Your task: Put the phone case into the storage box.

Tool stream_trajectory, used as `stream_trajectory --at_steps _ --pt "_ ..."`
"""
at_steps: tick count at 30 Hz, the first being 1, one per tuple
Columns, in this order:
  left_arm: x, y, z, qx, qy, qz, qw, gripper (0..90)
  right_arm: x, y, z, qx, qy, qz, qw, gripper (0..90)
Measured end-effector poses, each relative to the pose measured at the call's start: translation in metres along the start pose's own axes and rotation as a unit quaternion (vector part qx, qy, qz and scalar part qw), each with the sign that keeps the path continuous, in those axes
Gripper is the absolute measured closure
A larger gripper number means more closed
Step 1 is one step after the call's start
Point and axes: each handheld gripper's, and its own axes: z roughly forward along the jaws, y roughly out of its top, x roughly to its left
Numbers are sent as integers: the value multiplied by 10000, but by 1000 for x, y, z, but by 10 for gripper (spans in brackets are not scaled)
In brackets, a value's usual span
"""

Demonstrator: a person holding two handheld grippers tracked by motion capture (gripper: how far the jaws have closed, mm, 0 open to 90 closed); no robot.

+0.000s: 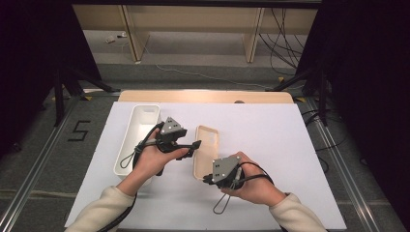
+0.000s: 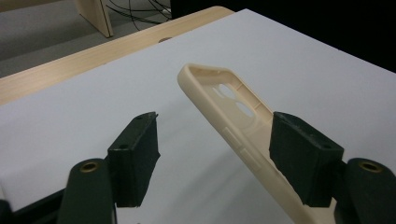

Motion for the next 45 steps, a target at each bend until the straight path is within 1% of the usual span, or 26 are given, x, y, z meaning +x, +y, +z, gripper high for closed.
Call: stream_trajectory --at_steps 3,9,14,17,19,21,22,27,30,35,40,43,45 --pt "1 1 3 5 1 -56 10000 339 1 1 0 -6 -13 -24 10000 883" --pt "1 2 5 15 -38 -100 9999 355 2 3 0 -18 -20 -34 10000 883" --pt "3 3 7 43 -75 -158 9998 385 3 4 1 5 -21 -111 9999 883" --pt "4 3 9 46 -94 -241 9997 411 5 6 1 17 -51 -128 9999 882" --pt "5 4 10 76 -130 -272 9995 429 5 7 1 25 -58 -194 9998 883" --pt "5 4 10 66 -180 -363 9992 445 6 8 1 46 -32 -215 9998 883" --pt "6 4 10 85 -189 -364 9991 453 7 8 1 51 -28 -245 9997 882" --pt "6 5 10 52 -186 -482 9987 505 9 9 3 91 -3 -311 9995 883" --pt "6 5 10 52 -215 -505 9985 526 10 10 4 132 15 -374 9992 882" --pt "7 5 8 50 -240 -562 9981 601 11 11 5 165 15 -410 9990 882" --pt "7 7 7 47 -364 -759 9964 646 11 11 7 181 16 -440 9989 883" --pt "7 7 6 42 -457 -911 9948 671 12 10 8 232 55 -470 9986 883" --pt "7 7 6 58 -491 -967 9941 683 12 10 9 252 78 -469 9986 883"
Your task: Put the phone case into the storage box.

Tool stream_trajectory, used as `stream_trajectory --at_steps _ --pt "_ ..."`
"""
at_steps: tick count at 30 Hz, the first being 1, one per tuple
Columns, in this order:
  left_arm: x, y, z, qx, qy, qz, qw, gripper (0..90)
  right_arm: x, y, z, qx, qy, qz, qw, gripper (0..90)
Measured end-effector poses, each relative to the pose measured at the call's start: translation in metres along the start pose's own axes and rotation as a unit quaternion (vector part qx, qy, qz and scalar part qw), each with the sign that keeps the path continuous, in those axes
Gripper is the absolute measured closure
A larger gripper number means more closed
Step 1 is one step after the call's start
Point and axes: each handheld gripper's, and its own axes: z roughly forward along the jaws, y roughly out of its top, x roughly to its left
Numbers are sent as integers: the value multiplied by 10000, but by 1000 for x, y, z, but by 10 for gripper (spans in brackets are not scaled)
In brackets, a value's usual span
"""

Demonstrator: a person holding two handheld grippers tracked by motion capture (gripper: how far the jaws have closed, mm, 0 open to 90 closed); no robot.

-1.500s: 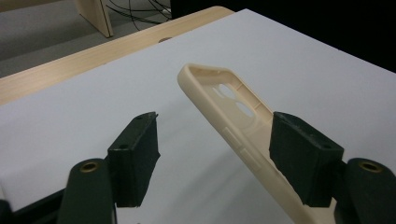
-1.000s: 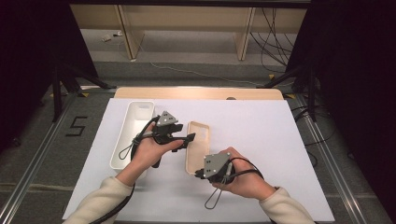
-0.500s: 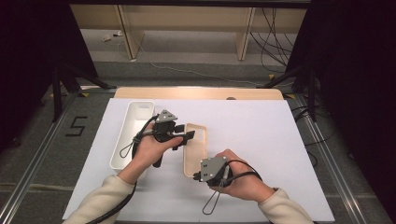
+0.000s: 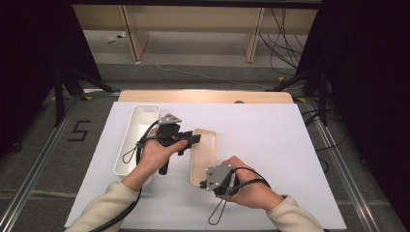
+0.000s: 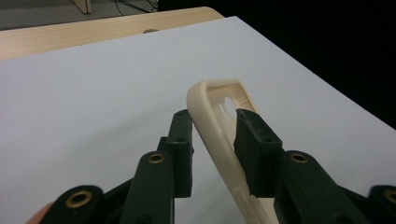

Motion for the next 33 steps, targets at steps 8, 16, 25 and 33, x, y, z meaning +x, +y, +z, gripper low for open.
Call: stream_trajectory --at_steps 8,16,25,33 --pt "-2 1 -2 32 -139 -121 9998 728 0 -2 5 118 8 37 9999 882" --pt "-6 2 -4 -20 -257 -173 9995 767 -1 -5 10 201 -3 97 9998 881" --pt "-13 3 -9 -193 -405 48 9990 817 -3 -8 13 187 -106 250 9995 857" --pt "-12 2 -9 -277 -280 269 9989 818 -8 -10 6 8 -240 518 9984 687"
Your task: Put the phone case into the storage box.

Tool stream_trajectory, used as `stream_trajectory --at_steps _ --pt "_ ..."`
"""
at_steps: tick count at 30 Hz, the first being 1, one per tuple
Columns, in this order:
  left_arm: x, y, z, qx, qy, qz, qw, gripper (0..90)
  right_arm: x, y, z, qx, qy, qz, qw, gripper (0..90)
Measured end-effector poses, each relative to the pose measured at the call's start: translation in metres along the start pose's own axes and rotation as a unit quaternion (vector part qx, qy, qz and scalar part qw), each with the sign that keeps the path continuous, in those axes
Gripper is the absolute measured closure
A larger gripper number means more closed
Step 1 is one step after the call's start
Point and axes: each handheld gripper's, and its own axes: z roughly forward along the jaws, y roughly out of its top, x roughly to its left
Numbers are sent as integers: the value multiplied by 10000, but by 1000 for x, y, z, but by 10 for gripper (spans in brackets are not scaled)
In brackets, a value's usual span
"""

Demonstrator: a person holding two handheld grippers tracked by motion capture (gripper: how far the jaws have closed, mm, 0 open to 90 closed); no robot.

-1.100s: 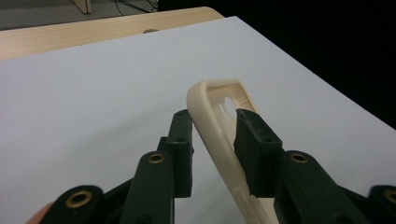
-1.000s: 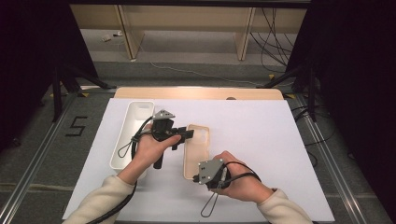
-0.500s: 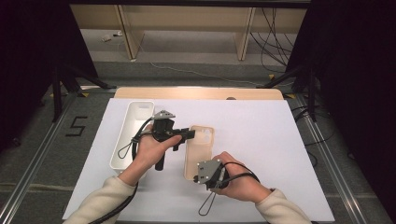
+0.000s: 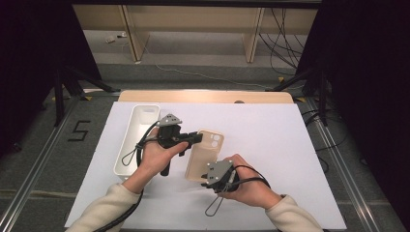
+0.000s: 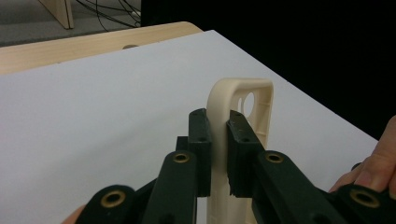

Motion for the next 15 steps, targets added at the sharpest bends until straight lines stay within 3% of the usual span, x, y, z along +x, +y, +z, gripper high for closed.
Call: stream_trajectory --at_steps 8,15 --pt "-1 3 -7 -147 150 394 9990 819 -2 -2 -2 -227 -190 317 9991 483" --pt "1 4 -11 -194 190 413 9988 819 -3 -8 -3 -427 -243 668 9966 362"
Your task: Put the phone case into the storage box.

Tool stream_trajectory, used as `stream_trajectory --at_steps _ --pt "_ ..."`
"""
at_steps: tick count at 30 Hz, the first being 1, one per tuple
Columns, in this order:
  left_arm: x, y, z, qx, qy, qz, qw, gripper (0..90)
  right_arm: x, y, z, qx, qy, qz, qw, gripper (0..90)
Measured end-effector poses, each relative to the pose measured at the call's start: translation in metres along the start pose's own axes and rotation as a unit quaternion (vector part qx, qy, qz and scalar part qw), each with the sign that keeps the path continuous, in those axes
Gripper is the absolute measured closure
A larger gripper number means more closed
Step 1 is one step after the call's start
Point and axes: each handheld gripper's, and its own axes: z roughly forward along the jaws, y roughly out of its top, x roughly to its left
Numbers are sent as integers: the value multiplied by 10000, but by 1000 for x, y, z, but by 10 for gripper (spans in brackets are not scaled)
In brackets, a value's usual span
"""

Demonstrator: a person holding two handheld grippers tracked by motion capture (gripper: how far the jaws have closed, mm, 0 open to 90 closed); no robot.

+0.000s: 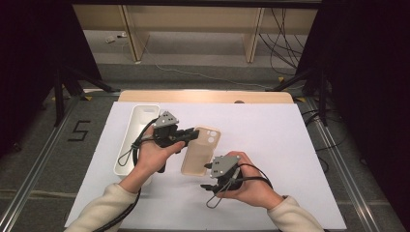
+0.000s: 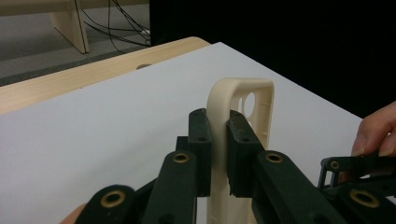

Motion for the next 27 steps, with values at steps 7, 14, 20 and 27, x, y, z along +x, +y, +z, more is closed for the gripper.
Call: stream_trajectory --at_steps 7,14,20,27 --pt "0 0 -2 -26 21 38 10000 819 -1 -7 -3 -129 -29 234 9996 330" --pt "0 1 -3 -35 65 144 9999 819 -3 -12 -7 -262 -127 413 9987 322" --pt "0 2 -5 -51 43 133 9999 819 -4 -15 -9 -313 -149 514 9981 319" --pt "1 3 -7 -92 59 130 9999 819 -5 -18 -11 -382 -180 627 9971 301"
